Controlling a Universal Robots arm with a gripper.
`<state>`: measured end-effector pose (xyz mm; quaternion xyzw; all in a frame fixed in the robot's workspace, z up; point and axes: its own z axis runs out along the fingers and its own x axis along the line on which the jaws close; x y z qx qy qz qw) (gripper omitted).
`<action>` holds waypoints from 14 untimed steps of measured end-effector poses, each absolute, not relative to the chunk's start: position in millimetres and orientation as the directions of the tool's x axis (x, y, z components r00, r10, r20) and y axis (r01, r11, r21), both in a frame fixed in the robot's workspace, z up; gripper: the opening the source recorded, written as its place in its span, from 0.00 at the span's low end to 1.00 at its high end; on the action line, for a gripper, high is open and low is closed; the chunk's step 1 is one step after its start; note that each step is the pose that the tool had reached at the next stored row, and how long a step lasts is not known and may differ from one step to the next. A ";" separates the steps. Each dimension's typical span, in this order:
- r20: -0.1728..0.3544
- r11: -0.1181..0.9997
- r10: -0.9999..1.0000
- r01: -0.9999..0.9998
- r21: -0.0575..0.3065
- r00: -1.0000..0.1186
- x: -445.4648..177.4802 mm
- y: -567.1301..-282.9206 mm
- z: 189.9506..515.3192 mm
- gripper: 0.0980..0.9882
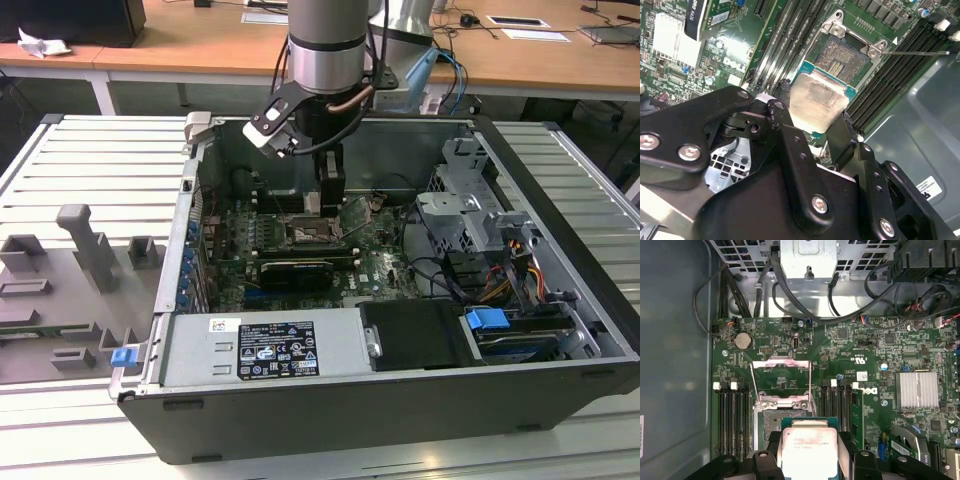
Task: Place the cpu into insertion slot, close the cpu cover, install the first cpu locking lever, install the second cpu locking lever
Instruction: 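Place the cpu into insertion slot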
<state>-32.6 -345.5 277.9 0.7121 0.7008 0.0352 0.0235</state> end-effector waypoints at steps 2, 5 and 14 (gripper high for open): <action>0.017 -0.017 1.000 0.996 0.083 0.015 -32.6 -345.2 277.1 0.49; 0.017 -0.017 1.000 0.996 0.083 0.015 -32.6 -342.6 275.8 0.49; 0.017 -0.007 1.000 0.997 0.083 0.006 -32.8 -341.2 268.6 0.49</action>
